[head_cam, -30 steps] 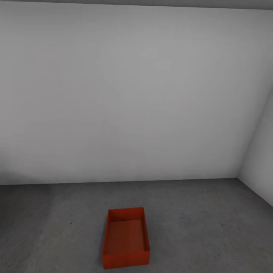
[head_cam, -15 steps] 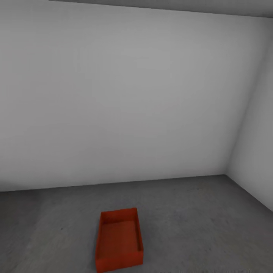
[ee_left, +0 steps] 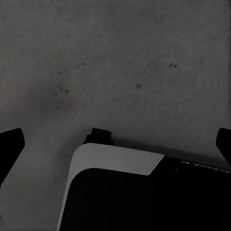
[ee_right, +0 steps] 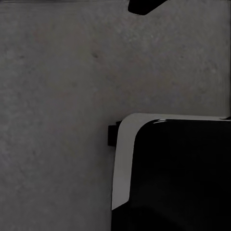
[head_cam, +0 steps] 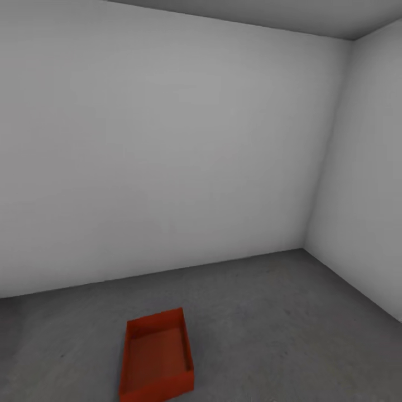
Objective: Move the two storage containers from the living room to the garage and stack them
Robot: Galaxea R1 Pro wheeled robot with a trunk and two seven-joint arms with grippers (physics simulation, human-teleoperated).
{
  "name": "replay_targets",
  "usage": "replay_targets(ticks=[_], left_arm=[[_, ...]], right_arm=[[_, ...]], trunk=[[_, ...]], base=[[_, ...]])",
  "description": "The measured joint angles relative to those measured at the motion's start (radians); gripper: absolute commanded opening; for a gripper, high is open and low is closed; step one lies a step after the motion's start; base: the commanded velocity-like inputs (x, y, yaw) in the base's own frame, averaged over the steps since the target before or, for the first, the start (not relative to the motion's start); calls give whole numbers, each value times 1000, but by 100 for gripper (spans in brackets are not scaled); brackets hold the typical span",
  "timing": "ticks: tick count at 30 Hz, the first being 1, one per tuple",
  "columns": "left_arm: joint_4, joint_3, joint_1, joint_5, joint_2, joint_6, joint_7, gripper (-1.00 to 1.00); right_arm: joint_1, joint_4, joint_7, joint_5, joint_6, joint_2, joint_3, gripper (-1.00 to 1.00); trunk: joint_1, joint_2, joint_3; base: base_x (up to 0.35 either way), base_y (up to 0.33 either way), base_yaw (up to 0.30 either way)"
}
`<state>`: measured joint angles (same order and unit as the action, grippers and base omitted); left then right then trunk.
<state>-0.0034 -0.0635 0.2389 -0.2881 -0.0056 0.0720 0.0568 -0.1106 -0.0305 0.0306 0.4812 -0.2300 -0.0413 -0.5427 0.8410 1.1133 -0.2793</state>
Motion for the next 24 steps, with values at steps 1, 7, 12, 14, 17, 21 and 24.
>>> replay_targets(ticks=[1,7,12,14,17,21,24], left_arm=[[0,0,0,-1,0,0,0,100],[1,0,0,-2,1,0,0,100],[2,0,0,-4,4,0,0,100],[2,0,0,-5,4,0,0,100],[2,0,0,-5,4,0,0,100],[2,0,0,-2,2,0,0,100],[2,-1,0,-1,0,0,0,100]], right_arm=[[0,0,0,0,0,-1,0,100],[0,0,0,0,0,-5,2,100],[0,0,-2,0,0,-11,2,100],[0,0,-2,0,0,-10,2,100],[0,0,-2,0,0,-10,1,100],[0,0,-2,0,0,-9,0,100],[0,0,-2,0,0,-10,1,100]], trunk=[[0,0,0],[0,0,0],[0,0,0],[0,0,0],[0,0,0],[0,0,0],[0,0,0]], base=[[0,0,-295],[0,0,-296],[0,0,-297],[0,0,-298],[0,0,-298],[0,0,-298],[0,0,-298]])
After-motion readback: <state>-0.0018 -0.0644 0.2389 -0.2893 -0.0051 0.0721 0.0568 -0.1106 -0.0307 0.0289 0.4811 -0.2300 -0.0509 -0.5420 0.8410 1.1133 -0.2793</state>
